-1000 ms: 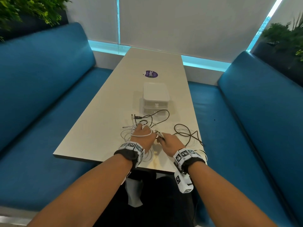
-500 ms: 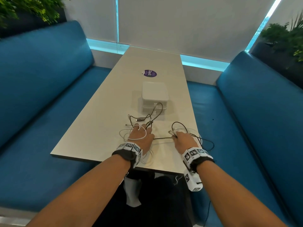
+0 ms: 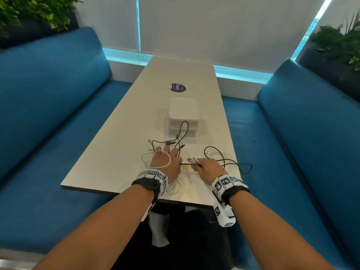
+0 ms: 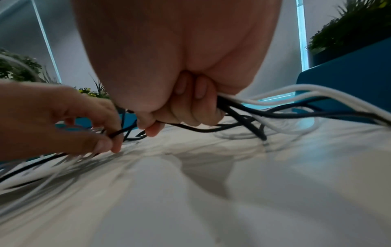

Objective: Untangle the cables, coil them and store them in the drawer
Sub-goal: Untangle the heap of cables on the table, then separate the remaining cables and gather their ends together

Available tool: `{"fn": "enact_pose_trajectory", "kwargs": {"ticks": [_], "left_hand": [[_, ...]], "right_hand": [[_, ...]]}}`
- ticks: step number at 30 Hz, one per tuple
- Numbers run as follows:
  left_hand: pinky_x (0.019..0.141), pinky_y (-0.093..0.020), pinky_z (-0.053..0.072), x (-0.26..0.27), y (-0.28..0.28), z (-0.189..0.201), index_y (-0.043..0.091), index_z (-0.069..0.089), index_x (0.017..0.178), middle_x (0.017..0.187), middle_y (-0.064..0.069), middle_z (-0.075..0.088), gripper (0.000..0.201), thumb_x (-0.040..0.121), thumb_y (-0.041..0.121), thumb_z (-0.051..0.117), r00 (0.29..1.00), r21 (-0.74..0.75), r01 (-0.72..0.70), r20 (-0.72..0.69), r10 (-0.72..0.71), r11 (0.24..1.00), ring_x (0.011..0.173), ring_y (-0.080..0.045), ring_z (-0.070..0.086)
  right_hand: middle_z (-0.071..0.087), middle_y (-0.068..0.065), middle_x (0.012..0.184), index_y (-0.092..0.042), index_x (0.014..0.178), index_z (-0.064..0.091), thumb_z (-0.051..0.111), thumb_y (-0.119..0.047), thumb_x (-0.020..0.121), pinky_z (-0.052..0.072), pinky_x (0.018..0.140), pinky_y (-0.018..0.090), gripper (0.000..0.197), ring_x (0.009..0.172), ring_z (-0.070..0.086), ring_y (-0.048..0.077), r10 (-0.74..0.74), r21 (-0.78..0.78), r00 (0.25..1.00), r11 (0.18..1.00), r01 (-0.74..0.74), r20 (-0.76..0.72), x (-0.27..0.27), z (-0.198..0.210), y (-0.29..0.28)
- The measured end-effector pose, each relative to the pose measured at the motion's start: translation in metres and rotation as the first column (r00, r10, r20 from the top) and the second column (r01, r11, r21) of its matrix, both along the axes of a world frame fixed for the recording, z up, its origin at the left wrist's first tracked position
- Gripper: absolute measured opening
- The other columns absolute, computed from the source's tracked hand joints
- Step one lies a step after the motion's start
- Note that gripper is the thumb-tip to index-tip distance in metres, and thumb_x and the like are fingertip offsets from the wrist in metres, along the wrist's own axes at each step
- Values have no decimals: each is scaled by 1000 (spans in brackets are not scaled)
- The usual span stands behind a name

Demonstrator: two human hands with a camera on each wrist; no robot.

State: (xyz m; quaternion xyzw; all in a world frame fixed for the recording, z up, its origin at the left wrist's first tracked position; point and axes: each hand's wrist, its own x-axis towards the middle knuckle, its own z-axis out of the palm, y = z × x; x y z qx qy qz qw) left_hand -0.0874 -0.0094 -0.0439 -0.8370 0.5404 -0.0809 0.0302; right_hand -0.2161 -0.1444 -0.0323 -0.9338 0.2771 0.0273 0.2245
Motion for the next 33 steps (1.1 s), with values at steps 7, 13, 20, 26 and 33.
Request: {"fn": "enact_pose_trajectory", "kwargs": {"ticks": [7, 13, 20, 26, 33], "left_hand": [[103, -51, 28, 10, 10, 2, 36, 52, 127, 127, -2, 43, 43, 85, 31, 55, 999, 6, -32, -39, 32, 999, 117, -29, 41], [112, -53, 16, 12, 5, 9, 36, 35, 139, 134, -2, 50, 51, 91, 26, 47, 991, 99, -65, -114, 76, 993, 128, -31, 39], [114, -52, 23, 37, 21, 7, 31, 19, 152, 135, -4, 51, 64, 97, 46, 48, 1000, 78, 17, -4, -16, 997, 126, -28, 43], [108, -51, 28, 32, 16, 16, 28, 32, 147, 139, -7, 33, 65, 89, 36, 59, 999, 90, 5, 35, -8, 996, 127, -31, 33], [114, -54, 21, -1, -3, 2, 22, 32, 146, 151, -5, 24, 69, 83, 12, 59, 990, 111, 114, -95, -103, 987, 139, -30, 23]], "right_hand": [[61, 5, 85, -17, 99, 64, 49, -42, 100, 41, 69, 32, 29, 78, 58, 26, -78, -103, 996, 992, 73, -47, -9, 17, -30], [61, 0, 89, -23, 88, 59, 47, -37, 100, 38, 73, 30, 22, 89, 60, 24, -98, -175, 993, 981, 84, -68, -15, 15, -35], [69, 7, 101, -21, 106, 64, 45, -42, 99, 55, 84, 40, 29, 89, 64, 27, -255, -179, 956, 957, 228, -145, -34, 7, -46], [66, 8, 96, -16, 110, 62, 43, -38, 102, 52, 79, 35, 31, 88, 62, 28, -254, -166, 959, 958, 232, -128, -30, 4, -41], [68, 9, 100, -20, 106, 62, 40, -42, 101, 54, 79, 37, 31, 87, 63, 28, -280, -178, 952, 950, 257, -124, -32, -2, -37]]}}
